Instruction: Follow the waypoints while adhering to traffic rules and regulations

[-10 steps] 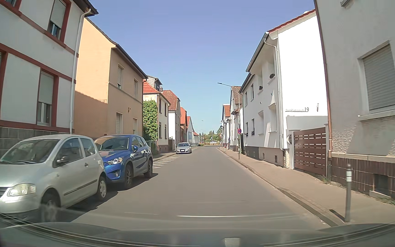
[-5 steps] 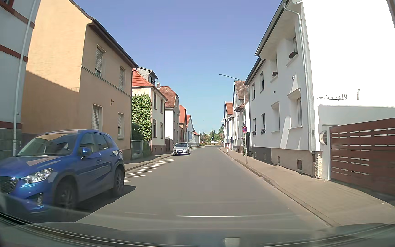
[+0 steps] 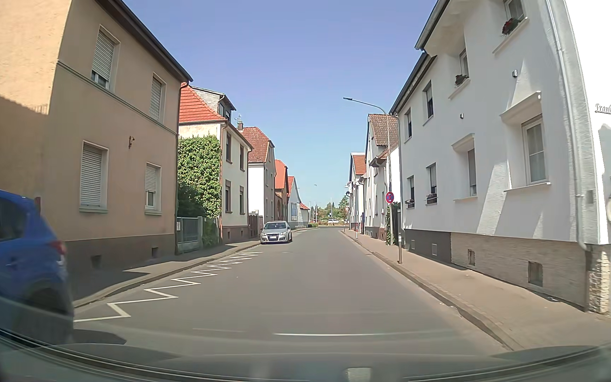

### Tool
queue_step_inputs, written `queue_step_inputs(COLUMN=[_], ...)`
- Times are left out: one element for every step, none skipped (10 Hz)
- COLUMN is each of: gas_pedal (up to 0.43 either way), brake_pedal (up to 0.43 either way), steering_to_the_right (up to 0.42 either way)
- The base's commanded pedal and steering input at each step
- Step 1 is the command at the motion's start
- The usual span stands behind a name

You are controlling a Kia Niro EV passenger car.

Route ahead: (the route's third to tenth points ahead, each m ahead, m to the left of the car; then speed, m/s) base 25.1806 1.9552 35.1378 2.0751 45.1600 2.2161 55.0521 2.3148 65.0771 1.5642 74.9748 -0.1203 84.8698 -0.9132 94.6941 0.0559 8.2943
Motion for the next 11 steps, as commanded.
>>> queue_step_inputs(gas_pedal=[0.157, 0.157, 0.157, 0.157, 0.157, 0.157, 0.15, 0.15, 0.15, 0.15, 0.15], brake_pedal=[0.03, 0.03, 0.03, 0.03, 0.03, 0.03, 0.03, 0.03, 0.03, 0.03, 0.03], steering_to_the_right=[-0.005, -0.005, -0.005, -0.005, -0.005, -0.005, -0.004, -0.004, -0.004, -0.004, -0.003])
